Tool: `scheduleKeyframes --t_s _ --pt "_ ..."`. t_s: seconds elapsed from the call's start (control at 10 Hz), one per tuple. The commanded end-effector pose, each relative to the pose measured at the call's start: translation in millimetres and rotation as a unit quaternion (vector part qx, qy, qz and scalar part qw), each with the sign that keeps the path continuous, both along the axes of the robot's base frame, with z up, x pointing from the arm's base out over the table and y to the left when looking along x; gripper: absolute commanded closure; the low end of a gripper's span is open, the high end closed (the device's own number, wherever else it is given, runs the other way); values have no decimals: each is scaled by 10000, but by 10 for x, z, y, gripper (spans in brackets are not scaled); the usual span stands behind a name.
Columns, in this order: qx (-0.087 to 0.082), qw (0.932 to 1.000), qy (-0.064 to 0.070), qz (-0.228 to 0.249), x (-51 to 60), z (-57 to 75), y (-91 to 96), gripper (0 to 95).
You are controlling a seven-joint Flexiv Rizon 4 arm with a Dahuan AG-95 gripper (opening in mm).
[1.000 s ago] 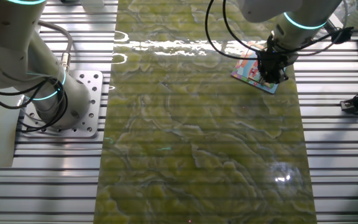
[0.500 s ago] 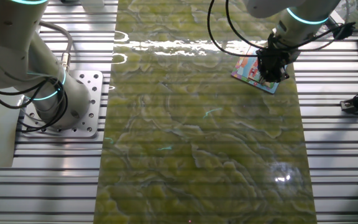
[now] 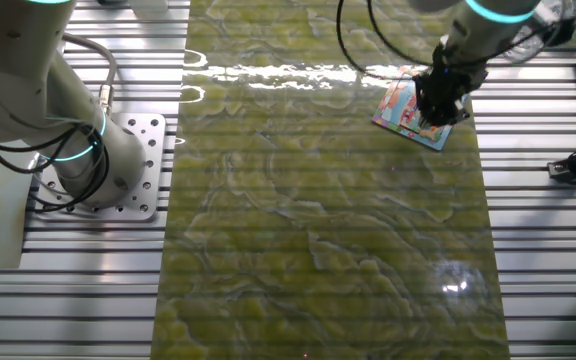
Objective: Assemble one piece of a puzzle
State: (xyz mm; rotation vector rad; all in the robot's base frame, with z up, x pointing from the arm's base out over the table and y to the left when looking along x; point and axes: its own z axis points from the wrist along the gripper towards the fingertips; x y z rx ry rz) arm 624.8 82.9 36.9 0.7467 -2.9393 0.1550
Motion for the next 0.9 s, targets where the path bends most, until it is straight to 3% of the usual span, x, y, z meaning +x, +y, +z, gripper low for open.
scheduleKeyframes --t_s 0.1,0.2,0.5,0.9 --pt "193 9994 96 -266 -8 38 13 950" --pt "214 9993 113 -301 -12 34 9 950" --pt "573 9956 205 -718 -21 13 18 950" --pt "696 9921 290 -1004 -97 -19 77 950"
